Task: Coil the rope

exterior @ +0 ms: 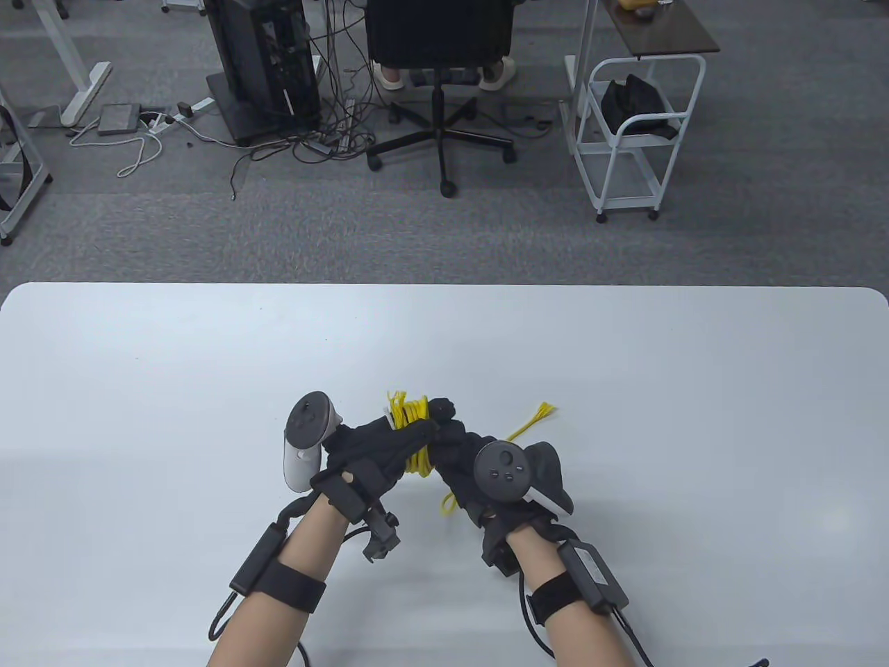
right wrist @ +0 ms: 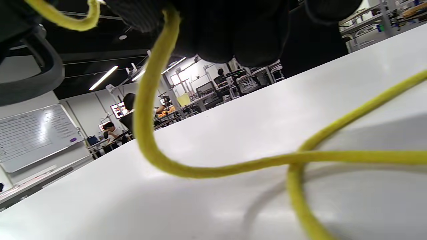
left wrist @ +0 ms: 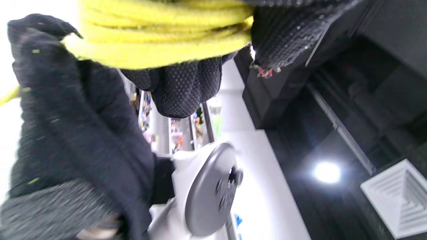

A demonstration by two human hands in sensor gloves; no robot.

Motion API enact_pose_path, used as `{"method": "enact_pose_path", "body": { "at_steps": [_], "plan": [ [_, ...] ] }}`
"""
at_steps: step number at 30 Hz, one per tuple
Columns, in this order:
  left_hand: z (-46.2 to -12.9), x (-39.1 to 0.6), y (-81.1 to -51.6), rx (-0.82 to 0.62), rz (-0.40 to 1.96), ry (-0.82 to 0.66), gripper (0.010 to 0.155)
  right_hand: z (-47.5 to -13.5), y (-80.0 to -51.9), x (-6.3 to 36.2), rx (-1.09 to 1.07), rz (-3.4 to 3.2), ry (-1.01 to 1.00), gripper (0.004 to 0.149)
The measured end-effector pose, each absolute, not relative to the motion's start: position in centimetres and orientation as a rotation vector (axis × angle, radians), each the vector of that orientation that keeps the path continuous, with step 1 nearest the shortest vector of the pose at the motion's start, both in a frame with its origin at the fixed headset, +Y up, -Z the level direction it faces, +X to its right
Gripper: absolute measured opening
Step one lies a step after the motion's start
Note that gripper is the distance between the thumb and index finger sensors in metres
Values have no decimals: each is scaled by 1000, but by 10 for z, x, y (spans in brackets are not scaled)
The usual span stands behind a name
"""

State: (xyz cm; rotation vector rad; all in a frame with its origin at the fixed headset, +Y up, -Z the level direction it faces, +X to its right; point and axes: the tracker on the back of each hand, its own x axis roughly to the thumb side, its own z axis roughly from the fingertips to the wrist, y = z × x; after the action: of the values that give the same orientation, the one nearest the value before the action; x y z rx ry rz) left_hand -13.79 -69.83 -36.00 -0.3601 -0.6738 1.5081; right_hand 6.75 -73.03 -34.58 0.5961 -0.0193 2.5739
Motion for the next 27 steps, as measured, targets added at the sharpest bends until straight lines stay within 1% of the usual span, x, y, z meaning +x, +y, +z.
{"method": "enact_pose_path", "body": {
  "at_steps": [1, 3, 6, 8, 12, 14, 17, 20, 27],
  "plan": [
    [-360, -136, -699, -382, 1496, -686, 57, -347, -730, 70, 584, 2577, -17, 42],
    [-359, -130, -702, -475, 1470, -715, 57, -349, -730, 76, 553, 2584, -23, 42],
    [-359, -123, -707, -614, 1359, -755, 57, -352, -724, 85, 527, 2583, -38, 42],
    [-359, -122, -711, -652, 1306, -745, 58, -353, -720, 90, 500, 2570, -75, 41],
    [-361, -126, -715, -673, 1199, -690, 58, -353, -712, 100, 465, 2547, -129, 41],
    [-362, -128, -715, -660, 1148, -665, 58, -352, -709, 101, 460, 2534, -161, 41],
    [-362, -130, -717, -657, 1122, -624, 59, -351, -705, 100, 465, 2499, -195, 41],
    [-364, -132, -722, -675, 1126, -591, 61, -348, -700, 94, 483, 2437, -226, 41],
    [-366, -141, -725, -635, 1229, -548, 67, -338, -690, 75, 537, 2396, -284, 42]
  ]
}}
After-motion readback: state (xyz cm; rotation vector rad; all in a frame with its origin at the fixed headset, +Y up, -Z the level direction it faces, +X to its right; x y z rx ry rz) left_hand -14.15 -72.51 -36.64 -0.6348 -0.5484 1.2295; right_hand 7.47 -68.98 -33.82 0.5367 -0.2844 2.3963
